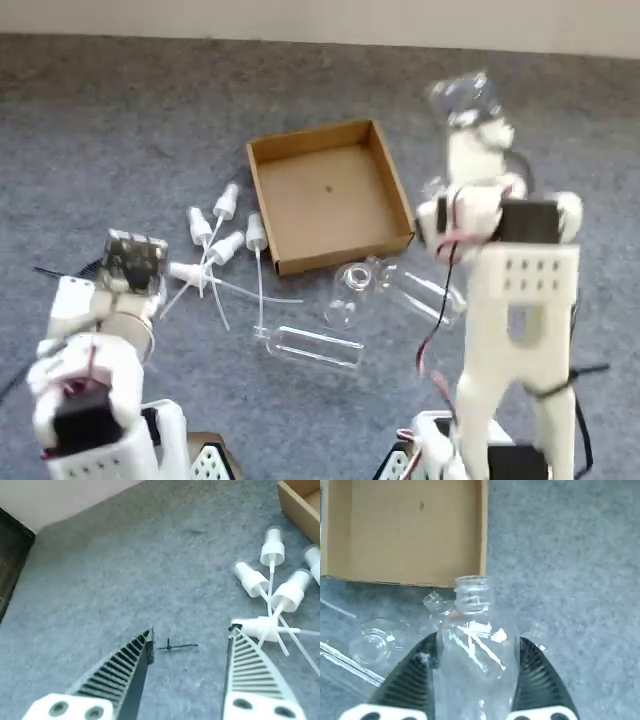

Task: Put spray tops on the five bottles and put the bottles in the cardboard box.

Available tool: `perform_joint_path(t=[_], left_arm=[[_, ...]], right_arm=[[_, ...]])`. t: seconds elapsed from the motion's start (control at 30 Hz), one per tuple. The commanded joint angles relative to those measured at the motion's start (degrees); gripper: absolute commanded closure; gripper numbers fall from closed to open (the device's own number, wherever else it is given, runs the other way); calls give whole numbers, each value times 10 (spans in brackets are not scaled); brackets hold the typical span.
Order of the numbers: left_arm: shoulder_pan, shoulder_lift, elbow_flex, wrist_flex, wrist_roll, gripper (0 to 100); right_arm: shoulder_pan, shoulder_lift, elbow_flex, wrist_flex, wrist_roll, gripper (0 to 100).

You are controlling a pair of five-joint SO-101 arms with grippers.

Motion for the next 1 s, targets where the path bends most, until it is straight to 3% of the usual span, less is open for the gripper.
perform_joint_path(t=[0.0,0.23,0.5,0.6,0.8,0.97], left_arm=[[13,271,-209,57,-2,780],[58,643,-513,158,4,779],[80,926,-693,171,143,779],[87,980,-711,169,189,779],[95,1000,-713,153,193,779],[101,1005,-707,76,251,780]], right_arm=[[-33,-112,110,-68,6,994],[-51,-191,221,-79,6,994],[-51,-195,255,-84,6,994],[-51,-196,259,-84,6,994],[-51,-196,260,-84,7,994],[-61,-196,260,-81,7,994]])
